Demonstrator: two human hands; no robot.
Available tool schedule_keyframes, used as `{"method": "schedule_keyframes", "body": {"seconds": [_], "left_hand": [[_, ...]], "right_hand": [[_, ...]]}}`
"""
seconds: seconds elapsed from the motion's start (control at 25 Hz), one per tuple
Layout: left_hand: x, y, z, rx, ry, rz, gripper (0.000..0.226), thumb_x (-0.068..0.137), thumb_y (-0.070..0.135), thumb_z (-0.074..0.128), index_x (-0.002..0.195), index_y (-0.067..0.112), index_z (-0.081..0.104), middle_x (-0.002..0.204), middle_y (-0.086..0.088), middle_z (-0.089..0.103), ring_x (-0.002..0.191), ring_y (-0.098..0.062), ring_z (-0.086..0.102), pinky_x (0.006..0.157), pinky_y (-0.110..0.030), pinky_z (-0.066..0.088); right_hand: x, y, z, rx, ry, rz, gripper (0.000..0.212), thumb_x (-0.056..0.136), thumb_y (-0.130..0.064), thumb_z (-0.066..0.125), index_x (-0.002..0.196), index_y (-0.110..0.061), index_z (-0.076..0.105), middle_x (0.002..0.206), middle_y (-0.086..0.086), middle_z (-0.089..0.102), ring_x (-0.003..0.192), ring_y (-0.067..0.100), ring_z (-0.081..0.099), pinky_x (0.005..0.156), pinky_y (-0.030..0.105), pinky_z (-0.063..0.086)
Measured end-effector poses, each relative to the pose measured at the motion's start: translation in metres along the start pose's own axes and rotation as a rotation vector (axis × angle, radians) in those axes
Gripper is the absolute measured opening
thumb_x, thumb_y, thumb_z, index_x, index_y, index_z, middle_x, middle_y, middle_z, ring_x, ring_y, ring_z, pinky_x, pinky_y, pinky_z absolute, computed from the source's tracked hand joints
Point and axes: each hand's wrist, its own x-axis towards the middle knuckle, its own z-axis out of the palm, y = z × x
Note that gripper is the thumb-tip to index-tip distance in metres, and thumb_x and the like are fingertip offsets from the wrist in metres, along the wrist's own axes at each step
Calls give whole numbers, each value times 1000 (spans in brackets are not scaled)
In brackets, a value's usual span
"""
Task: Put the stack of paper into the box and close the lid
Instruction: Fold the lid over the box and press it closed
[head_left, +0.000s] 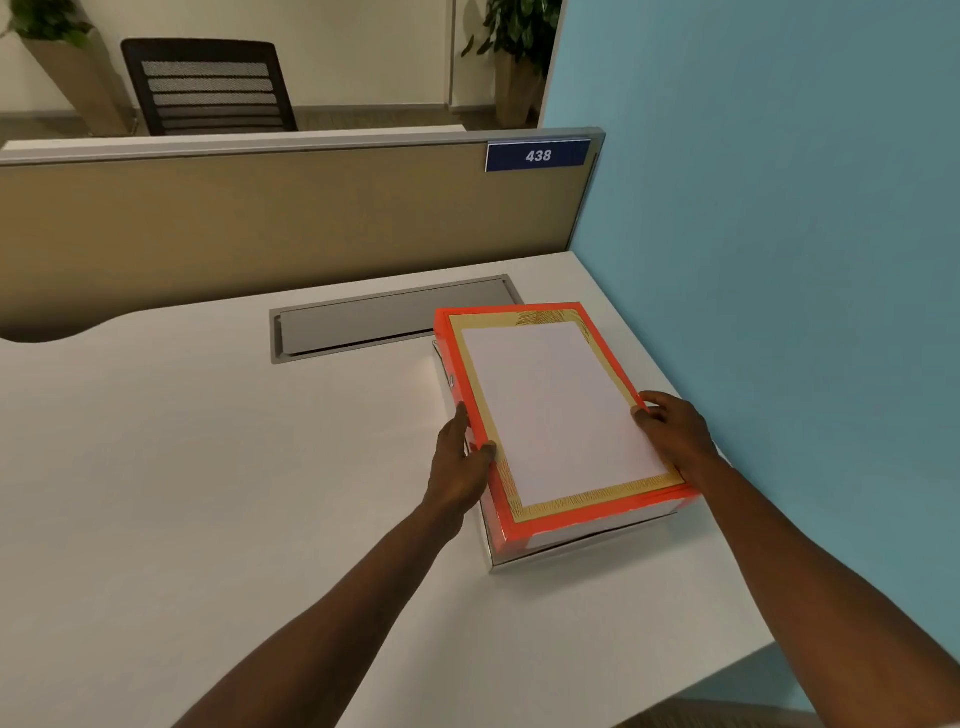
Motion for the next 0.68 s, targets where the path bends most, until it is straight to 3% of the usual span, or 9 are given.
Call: {"method": "schedule_keyframes", "body": {"seconds": [0.44,0.68], "left_hand": [[-4,-20,0,33,-59,-110,69,108,25,42,162,41,2,159,0,41,134,-26,53,108,-56,48],[-4,-26,0,38,-51,-108,66,108,26,41,162,36,5,160,2,38,141,-29,48,110,-55,46]], "right_hand": [[-2,11,19,-122,8,-70,46,97,-32,57,138,-13,54,133,15,62,120,33,60,106,44,44],[-4,19,27,-179,-13,-61,49,98,-34,55,141,-13,51,134,16,62,122,36,59,106,45,44]]}}
